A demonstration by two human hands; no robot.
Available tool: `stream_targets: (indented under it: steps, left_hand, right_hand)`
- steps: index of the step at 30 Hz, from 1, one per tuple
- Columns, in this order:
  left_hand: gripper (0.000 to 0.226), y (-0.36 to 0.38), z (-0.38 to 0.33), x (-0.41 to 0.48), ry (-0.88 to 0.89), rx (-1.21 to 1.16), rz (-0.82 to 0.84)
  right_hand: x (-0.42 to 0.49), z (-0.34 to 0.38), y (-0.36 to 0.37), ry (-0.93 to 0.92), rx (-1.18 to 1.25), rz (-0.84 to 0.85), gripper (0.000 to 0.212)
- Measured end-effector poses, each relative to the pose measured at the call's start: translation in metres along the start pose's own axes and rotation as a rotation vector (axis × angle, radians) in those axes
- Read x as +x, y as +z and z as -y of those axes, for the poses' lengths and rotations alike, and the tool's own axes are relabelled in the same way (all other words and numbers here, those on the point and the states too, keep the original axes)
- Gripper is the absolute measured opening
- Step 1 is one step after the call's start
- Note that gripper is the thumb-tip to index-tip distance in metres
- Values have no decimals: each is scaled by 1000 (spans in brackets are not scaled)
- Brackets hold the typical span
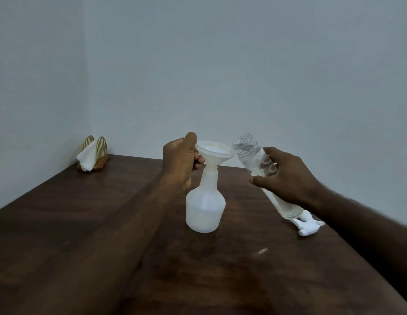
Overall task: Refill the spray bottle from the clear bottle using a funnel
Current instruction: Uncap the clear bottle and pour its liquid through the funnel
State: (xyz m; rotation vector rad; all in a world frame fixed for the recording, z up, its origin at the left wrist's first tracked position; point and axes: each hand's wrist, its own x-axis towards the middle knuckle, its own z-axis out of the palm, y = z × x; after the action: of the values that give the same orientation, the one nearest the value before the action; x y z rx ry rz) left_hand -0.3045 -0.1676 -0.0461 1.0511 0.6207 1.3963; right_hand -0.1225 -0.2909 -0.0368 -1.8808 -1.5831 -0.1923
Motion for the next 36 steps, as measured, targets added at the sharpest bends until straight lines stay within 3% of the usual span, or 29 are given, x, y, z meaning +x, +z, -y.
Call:
stream_targets:
  steps: [4,15,36]
  left_hand:
    - [26,-2,2,1,6,-2,2]
    - [28,0,4,3,21,-24,6]
    - [27,-7,7,0,31,-21,43]
  right_hand:
    - [6,3,-9,-50,-68,22,44]
    - [15,15,-30,-79,-290,73,71]
    - [16,28,-33,-78,-356,74,71]
